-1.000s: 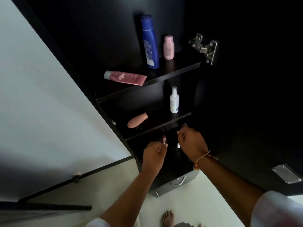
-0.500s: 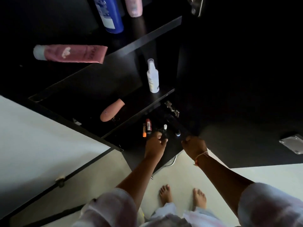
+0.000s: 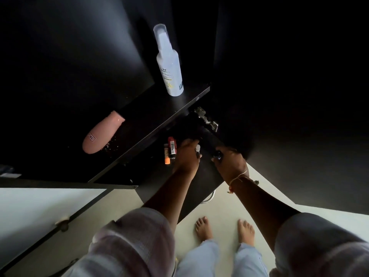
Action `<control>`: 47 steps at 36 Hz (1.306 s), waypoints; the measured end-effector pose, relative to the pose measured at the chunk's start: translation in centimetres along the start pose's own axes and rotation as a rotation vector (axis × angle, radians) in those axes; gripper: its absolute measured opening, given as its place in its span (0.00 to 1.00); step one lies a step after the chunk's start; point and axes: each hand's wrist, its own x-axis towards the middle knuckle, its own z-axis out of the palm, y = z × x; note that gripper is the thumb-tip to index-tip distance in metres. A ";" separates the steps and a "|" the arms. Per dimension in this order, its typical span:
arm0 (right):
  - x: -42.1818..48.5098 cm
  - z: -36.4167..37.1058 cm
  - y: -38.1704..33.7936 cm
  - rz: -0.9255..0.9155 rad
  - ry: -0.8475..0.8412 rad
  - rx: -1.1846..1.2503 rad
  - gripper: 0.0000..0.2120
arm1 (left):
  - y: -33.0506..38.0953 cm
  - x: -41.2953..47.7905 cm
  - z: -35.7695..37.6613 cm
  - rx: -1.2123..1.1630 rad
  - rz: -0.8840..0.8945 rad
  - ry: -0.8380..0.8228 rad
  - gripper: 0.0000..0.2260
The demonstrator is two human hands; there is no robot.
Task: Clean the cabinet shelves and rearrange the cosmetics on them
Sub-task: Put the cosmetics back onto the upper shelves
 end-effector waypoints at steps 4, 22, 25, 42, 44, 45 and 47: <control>0.7 0.3 0.2 0.007 -0.009 -0.013 0.12 | -0.6 0.3 0.3 -0.021 0.002 0.008 0.14; -1.8 -3.0 -0.7 -0.062 0.011 0.201 0.08 | 2.1 -4.1 -1.4 -0.362 -0.209 0.200 0.10; -3.8 -5.3 -2.0 -0.106 0.021 0.281 0.09 | 4.1 -6.9 -4.3 -0.473 -0.191 0.306 0.09; -14.3 -19.6 -11.4 -0.564 0.177 0.618 0.10 | 13.3 -20.4 -20.2 -0.662 0.134 0.826 0.02; -15.4 -21.1 -12.9 -0.626 0.204 0.684 0.09 | 14.0 -21.3 -22.2 -0.643 0.151 0.897 0.03; -15.9 -21.9 -13.7 -0.660 0.210 0.716 0.09 | 14.4 -21.7 -23.2 -0.638 0.157 0.926 0.03; -17.0 -23.5 -15.5 -0.738 0.222 0.765 0.08 | 15.1 -22.5 -25.3 -0.631 0.177 0.982 0.04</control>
